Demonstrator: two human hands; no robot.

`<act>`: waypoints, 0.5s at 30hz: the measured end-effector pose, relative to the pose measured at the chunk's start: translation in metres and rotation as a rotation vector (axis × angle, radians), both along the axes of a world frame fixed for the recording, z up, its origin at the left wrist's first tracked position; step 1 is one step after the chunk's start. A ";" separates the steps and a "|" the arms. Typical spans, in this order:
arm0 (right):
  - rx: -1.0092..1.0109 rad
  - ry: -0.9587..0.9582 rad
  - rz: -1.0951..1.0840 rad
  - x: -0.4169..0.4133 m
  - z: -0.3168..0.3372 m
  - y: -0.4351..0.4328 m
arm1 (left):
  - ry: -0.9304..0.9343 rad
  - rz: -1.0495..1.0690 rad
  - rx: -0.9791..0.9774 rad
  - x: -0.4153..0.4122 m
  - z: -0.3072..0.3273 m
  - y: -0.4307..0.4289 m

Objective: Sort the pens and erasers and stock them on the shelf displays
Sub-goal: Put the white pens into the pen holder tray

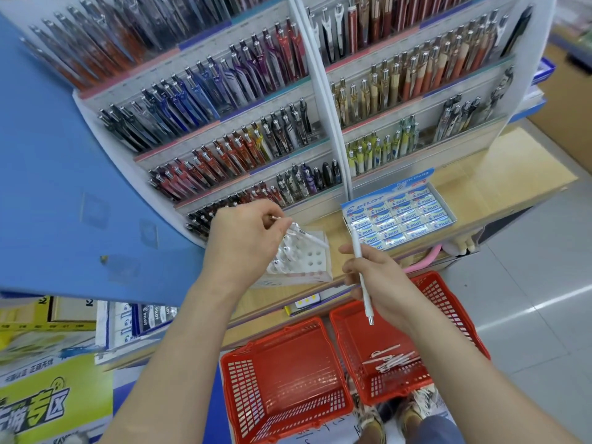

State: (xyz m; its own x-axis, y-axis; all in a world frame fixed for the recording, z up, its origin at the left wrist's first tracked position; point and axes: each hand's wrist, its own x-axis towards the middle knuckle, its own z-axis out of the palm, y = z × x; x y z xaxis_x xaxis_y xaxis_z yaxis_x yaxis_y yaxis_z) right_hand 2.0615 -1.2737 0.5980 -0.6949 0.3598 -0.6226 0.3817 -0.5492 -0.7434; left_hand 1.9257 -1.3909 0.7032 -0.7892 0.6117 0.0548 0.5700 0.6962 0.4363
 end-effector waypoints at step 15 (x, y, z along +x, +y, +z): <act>-0.010 0.057 0.067 0.000 0.000 -0.005 | 0.118 -0.049 -0.144 0.000 -0.038 0.003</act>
